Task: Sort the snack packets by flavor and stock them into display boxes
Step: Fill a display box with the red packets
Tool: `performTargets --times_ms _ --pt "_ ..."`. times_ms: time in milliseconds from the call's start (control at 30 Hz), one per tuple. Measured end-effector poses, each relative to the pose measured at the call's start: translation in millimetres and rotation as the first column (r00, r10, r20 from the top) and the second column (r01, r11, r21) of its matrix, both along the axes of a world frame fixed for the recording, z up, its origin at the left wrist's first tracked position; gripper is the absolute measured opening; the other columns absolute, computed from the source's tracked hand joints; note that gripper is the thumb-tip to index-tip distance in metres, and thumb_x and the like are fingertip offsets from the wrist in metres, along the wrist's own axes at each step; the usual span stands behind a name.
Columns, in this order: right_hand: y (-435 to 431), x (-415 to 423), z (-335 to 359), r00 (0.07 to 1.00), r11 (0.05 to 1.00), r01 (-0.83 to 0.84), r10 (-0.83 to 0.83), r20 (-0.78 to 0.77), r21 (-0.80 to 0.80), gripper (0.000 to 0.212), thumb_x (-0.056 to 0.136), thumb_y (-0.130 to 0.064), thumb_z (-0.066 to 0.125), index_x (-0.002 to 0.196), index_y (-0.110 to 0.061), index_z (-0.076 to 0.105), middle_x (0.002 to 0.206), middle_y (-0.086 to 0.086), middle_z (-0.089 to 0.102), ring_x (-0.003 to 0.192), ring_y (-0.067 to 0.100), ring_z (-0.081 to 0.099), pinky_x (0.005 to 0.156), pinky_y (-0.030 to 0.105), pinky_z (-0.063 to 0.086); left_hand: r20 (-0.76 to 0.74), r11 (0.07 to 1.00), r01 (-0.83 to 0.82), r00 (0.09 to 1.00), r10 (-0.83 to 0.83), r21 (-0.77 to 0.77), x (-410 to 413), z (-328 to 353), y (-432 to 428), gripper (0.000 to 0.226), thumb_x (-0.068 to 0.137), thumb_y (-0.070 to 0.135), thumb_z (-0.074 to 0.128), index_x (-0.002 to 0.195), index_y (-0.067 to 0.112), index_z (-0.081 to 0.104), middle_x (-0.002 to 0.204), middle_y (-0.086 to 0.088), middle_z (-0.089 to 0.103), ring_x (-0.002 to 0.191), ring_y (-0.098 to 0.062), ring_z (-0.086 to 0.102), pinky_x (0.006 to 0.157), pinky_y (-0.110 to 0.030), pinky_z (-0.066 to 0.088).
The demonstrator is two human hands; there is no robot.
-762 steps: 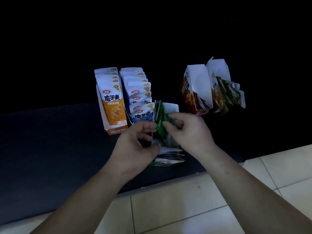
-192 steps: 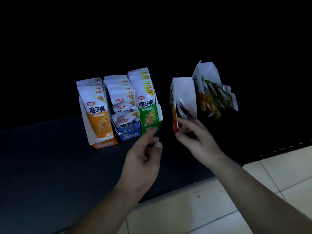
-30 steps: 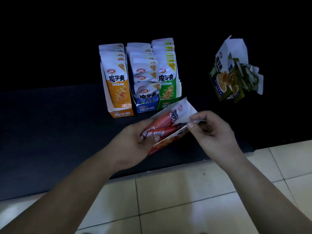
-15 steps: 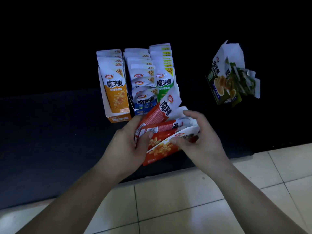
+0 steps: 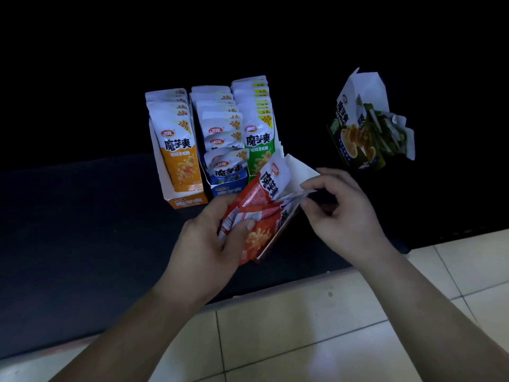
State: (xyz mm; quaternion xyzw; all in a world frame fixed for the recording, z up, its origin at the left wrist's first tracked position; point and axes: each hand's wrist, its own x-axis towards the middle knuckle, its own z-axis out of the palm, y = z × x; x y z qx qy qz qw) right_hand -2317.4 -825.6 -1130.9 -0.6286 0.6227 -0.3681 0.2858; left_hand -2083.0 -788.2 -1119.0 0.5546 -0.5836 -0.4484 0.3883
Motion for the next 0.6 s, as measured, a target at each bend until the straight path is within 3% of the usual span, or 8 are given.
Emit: performTargets --times_ms 100,200,333,433,500,600 --pt "2 1 11 0.993 0.992 0.099 -0.094 0.072 -0.079 0.010 0.096 -0.013 0.069 0.091 -0.021 0.070 0.124 -0.004 0.057 0.119 -0.003 0.056 0.088 0.018 0.054 0.035 0.994 -0.094 0.995 0.096 -0.046 4 4 -5 0.023 0.097 0.032 0.066 0.117 0.042 0.061 0.105 0.028 0.072 0.094 0.005 0.072 0.072 -0.018 0.061" --pt "-2 6 24 0.983 0.961 0.182 -0.180 0.030 -0.209 0.003 0.099 -0.023 0.066 0.096 -0.024 0.065 0.114 -0.004 0.060 0.104 0.003 0.062 0.079 0.019 0.054 0.092 0.975 -0.197 0.974 0.206 -0.103 13 10 -14 0.026 0.096 0.034 0.068 0.121 0.030 0.065 0.098 0.023 0.073 0.087 0.006 0.072 0.066 -0.012 0.056" --pt "-3 16 24 0.980 0.980 0.199 -0.199 -0.021 -0.013 0.005 0.100 -0.026 0.061 0.096 -0.029 0.062 0.094 -0.004 0.064 0.085 0.010 0.063 0.070 0.031 0.054 0.189 0.983 -0.167 0.965 0.180 -0.083 18 12 -15 0.034 0.094 0.041 0.066 0.125 0.026 0.064 0.099 0.017 0.075 0.087 0.004 0.072 0.068 -0.023 0.062" --pt "2 22 18 0.961 0.962 0.258 -0.265 0.075 0.085 0.009 0.103 -0.019 0.056 0.096 -0.023 0.061 0.078 -0.002 0.063 0.065 0.003 0.057 0.053 0.018 0.045 0.240 0.987 -0.144 0.958 0.158 -0.075 16 3 -10 0.033 0.094 0.044 0.063 0.120 0.024 0.066 0.099 0.016 0.074 0.088 0.003 0.072 0.068 -0.028 0.062" --pt "0 26 15 0.953 0.957 0.281 -0.288 0.093 0.079 0.007 0.103 -0.018 0.055 0.098 -0.019 0.060 0.077 -0.001 0.063 0.062 -0.001 0.055 0.051 0.013 0.041 0.309 0.987 -0.126 0.939 0.151 -0.099 16 -5 -9 0.028 0.097 0.041 0.063 0.117 0.023 0.067 0.098 0.014 0.075 0.086 -0.003 0.073 0.068 -0.035 0.063" --pt "-9 29 14 0.959 0.957 0.263 -0.273 0.078 0.119 0.003 0.100 -0.019 0.062 0.101 -0.022 0.061 0.084 -0.001 0.063 0.063 -0.004 0.056 0.051 0.009 0.041 0.398 0.988 -0.079 0.909 0.125 -0.132 17 -13 -9 0.032 0.098 0.047 0.055 0.109 0.021 0.068 0.089 0.010 0.073 0.078 -0.011 0.072 0.059 -0.026 0.055"
